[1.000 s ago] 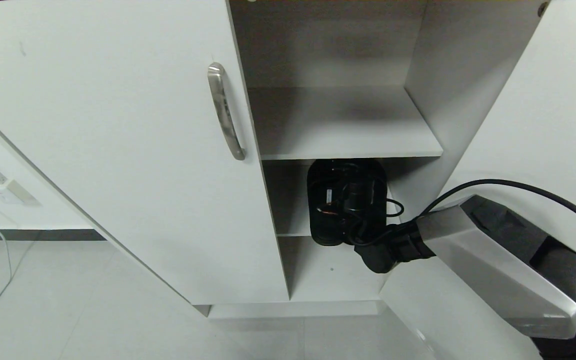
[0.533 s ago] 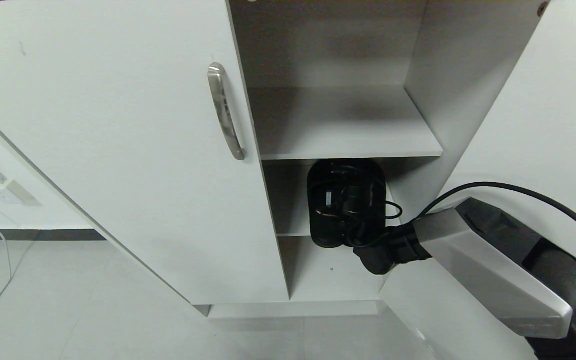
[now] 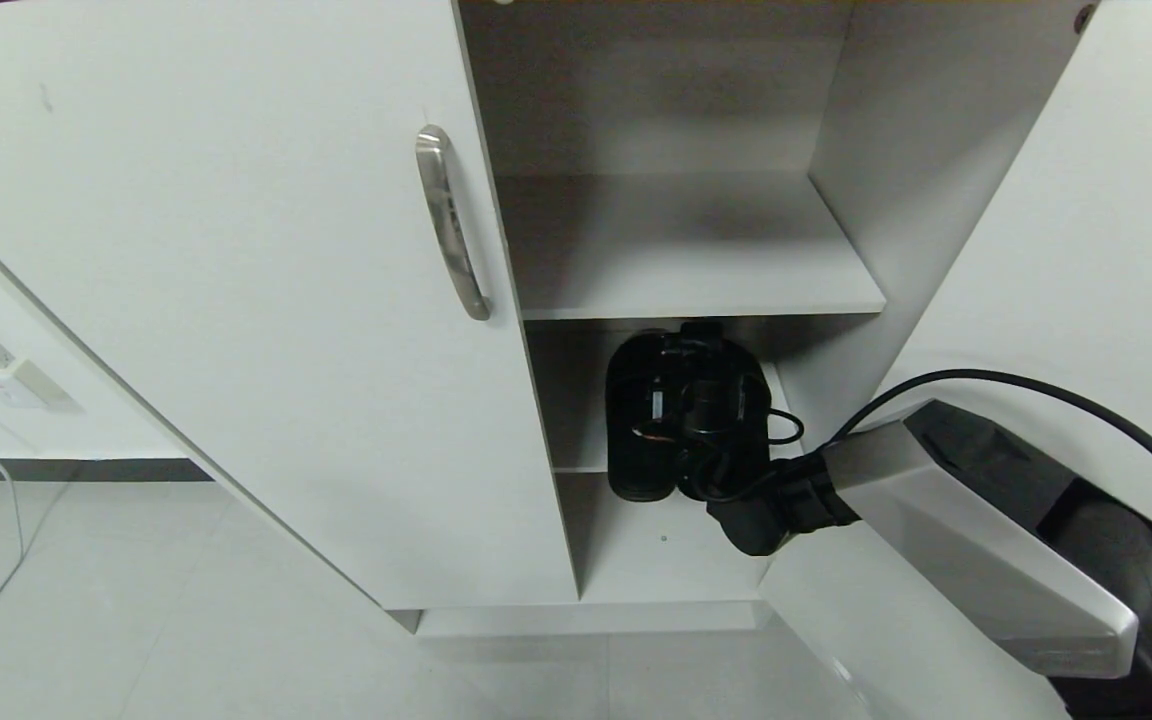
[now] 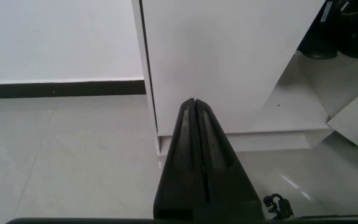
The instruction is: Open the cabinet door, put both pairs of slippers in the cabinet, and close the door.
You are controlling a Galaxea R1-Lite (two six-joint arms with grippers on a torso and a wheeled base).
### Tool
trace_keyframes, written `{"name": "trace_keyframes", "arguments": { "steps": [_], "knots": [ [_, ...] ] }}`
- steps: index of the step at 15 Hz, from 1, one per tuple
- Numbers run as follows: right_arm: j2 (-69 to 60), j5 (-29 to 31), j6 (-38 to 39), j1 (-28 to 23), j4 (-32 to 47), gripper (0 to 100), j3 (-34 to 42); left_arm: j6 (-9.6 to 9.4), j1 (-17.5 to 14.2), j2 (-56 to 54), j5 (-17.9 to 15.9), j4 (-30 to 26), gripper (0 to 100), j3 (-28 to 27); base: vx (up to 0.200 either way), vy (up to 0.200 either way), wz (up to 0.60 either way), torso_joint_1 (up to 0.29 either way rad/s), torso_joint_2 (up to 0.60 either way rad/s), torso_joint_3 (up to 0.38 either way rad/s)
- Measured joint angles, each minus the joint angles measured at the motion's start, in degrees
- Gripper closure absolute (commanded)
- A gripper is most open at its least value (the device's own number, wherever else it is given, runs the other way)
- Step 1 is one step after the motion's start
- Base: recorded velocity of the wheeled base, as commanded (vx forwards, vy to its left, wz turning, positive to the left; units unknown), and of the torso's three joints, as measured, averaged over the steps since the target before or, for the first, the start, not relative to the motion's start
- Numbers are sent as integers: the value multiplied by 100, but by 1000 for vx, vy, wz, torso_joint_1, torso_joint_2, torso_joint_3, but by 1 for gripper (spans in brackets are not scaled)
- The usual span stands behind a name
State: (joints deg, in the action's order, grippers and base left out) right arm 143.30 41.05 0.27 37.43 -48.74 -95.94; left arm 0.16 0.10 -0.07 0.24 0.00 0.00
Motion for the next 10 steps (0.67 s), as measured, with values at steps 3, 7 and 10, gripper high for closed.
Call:
{"name": "trace_keyframes", "arguments": {
  "steps": [3, 7, 10],
  "knots": [
    [-165, 0, 0, 69, -83, 0, 473, 0, 0, 0, 0, 0, 100, 0, 0, 0, 0, 0, 0, 0],
    [-755, 0, -6, 321, -472, 0, 1636, -6, 0, 0, -4, 0, 100, 0, 0, 0, 0, 0, 0, 0],
    [-1246, -60, -2, 588, -1098, 0, 2656, -2, 0, 0, -9, 0, 100, 0, 0, 0, 0, 0, 0, 0]
  ]
}}
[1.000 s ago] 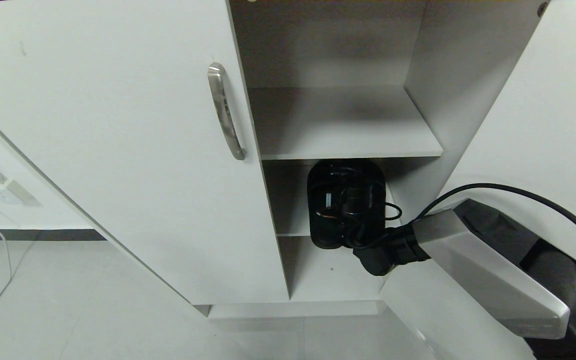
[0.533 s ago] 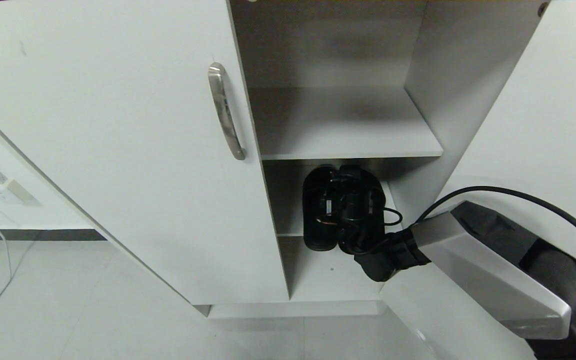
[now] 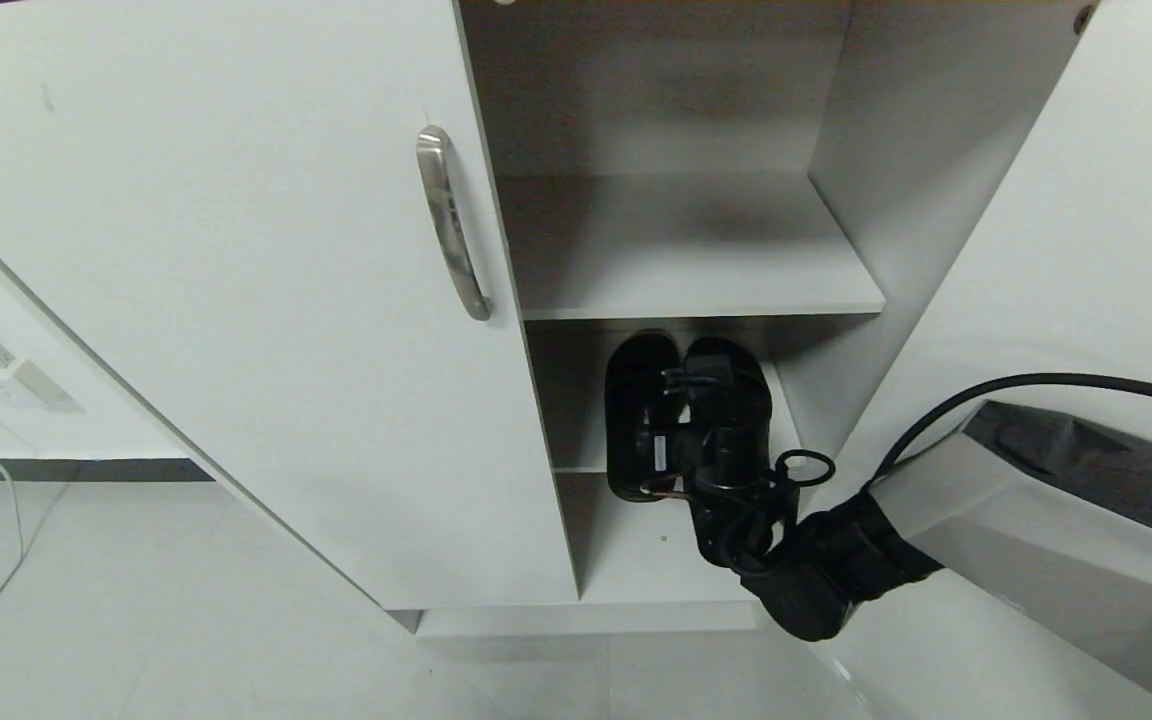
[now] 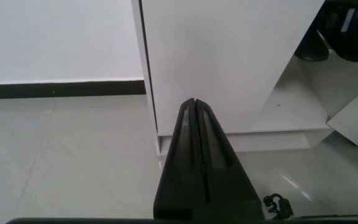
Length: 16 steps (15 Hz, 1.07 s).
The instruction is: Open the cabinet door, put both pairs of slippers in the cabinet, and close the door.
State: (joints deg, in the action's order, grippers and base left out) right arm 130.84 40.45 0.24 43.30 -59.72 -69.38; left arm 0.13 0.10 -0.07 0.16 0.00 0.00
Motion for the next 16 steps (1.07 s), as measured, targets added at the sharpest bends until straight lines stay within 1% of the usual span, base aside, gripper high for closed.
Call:
{"name": "trace_keyframes", "arguments": {
  "steps": [2, 5, 6, 7, 9, 16],
  "knots": [
    [-317, -277, 0, 154, -449, 0, 817, -4, -2, 0, 0, 0, 100, 0, 0, 0, 0, 0, 0, 0],
    [-894, -1067, 0, 358, -1196, 0, 2283, -18, -2, 0, -6, 0, 100, 0, 0, 0, 0, 0, 0, 0],
    [-1108, -1321, 0, 435, -1404, 0, 2693, -21, 0, 0, -9, 0, 100, 0, 0, 0, 0, 0, 0, 0],
    [-1268, -1431, 0, 488, -1510, 0, 2938, -21, 1, 0, -6, 0, 100, 0, 0, 0, 0, 0, 0, 0],
    [-1449, -1484, 0, 545, -1579, 0, 3167, -21, 0, 0, -9, -2, 100, 0, 0, 0, 0, 0, 0, 0],
    [-1445, -1484, -11, 586, -1653, 0, 3217, -11, -2, 0, -9, 0, 100, 0, 0, 0, 0, 0, 0, 0]
  ]
}}
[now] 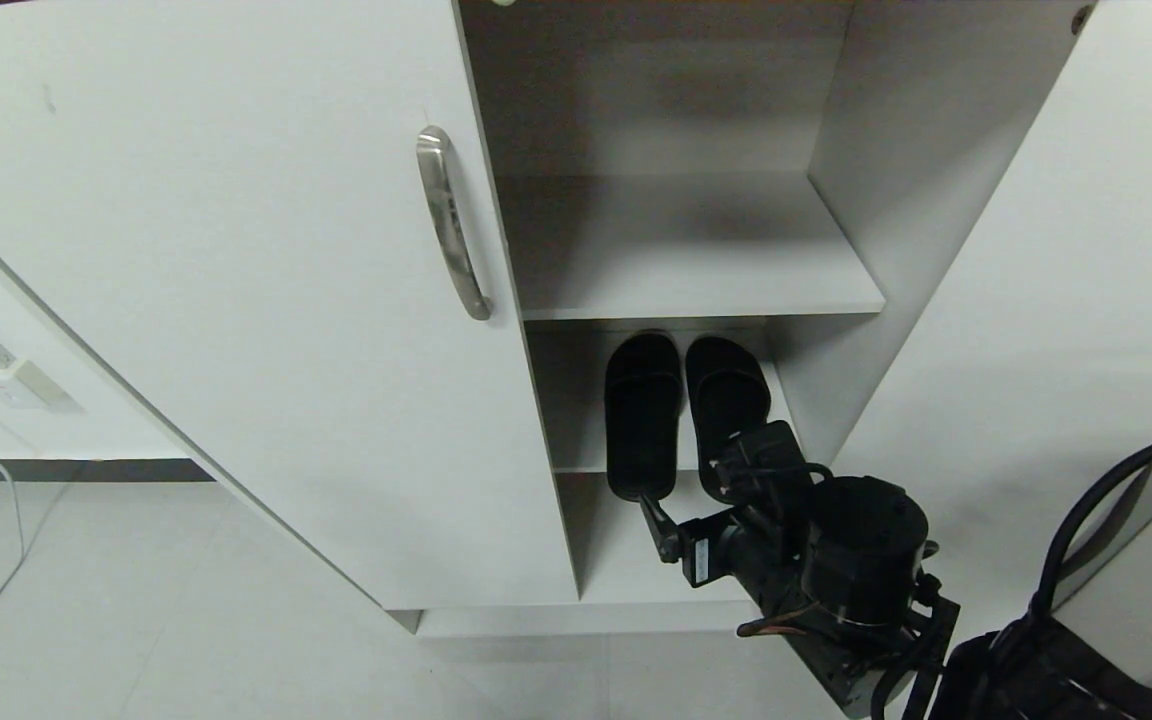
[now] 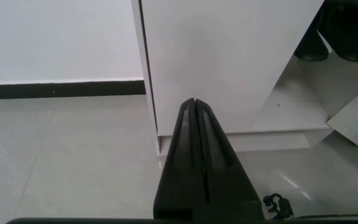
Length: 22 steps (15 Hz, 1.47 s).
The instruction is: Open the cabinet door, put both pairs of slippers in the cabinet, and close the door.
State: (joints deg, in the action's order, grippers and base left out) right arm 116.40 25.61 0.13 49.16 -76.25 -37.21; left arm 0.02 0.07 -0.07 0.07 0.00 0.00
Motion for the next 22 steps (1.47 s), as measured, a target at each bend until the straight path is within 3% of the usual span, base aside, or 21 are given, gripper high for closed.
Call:
{"name": "trace_keyframes", "arguments": {
  "steps": [9, 22],
  "knots": [
    [44, 9, -4, 20, -16, 0, -26, -2, 4, 0, -17, 0, 100, 0, -178, 0, 0, -1, 1, 0],
    [48, 39, -21, 74, -35, 0, 17, 40, 2, 0, 9, 0, 100, 0, 0, 0, 0, 0, 0, 0]
  ]
}}
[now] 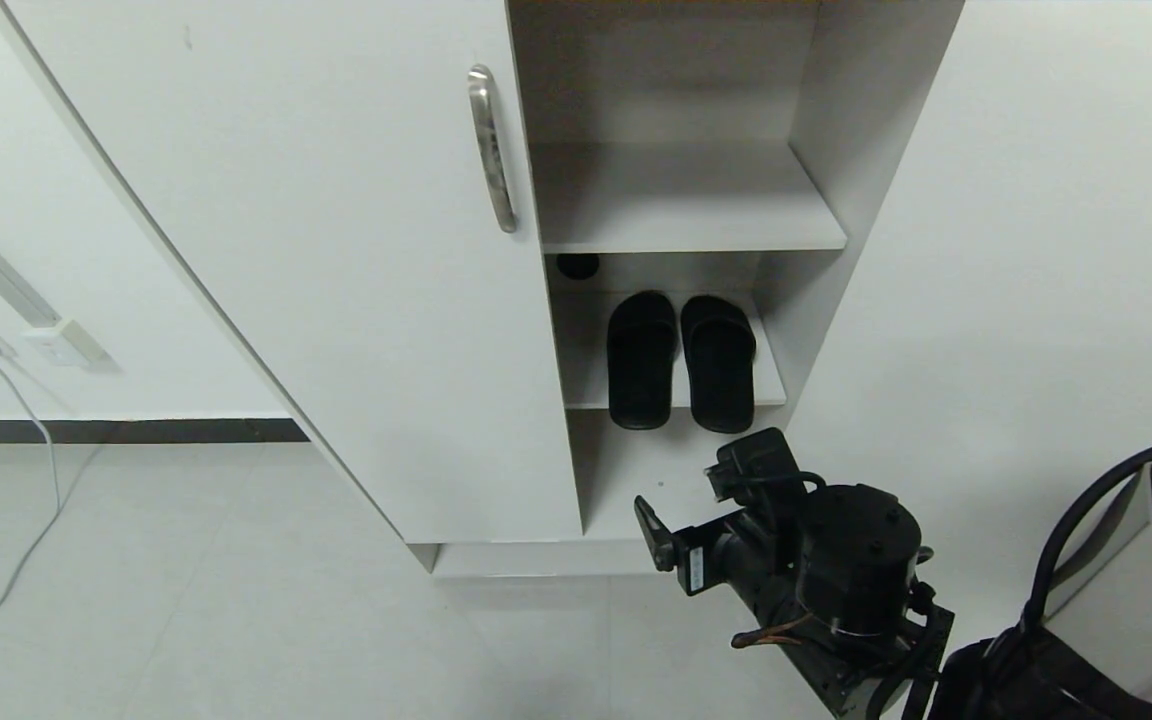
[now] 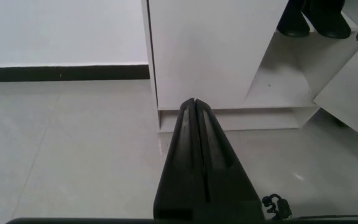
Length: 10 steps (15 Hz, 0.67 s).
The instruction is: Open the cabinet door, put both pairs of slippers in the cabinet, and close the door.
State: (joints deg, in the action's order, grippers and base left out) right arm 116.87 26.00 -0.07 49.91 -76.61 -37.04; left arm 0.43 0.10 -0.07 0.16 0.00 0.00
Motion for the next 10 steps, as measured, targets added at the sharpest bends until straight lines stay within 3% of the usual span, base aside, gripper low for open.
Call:
{"name": "trace_keyframes", "arguments": {
  "steps": [6, 10],
  "knots": [
    [0, 2, -11, 15, 0, 0, 21, 0, 0, 0, 0, 0, 100, 0, 0, 0, 0, 0, 0, 0],
    [2, 2, -17, 17, 0, 0, 29, -10, 0, 0, 0, 0, 100, 0, 0, 0, 0, 1, 4, 160]
  ]
}}
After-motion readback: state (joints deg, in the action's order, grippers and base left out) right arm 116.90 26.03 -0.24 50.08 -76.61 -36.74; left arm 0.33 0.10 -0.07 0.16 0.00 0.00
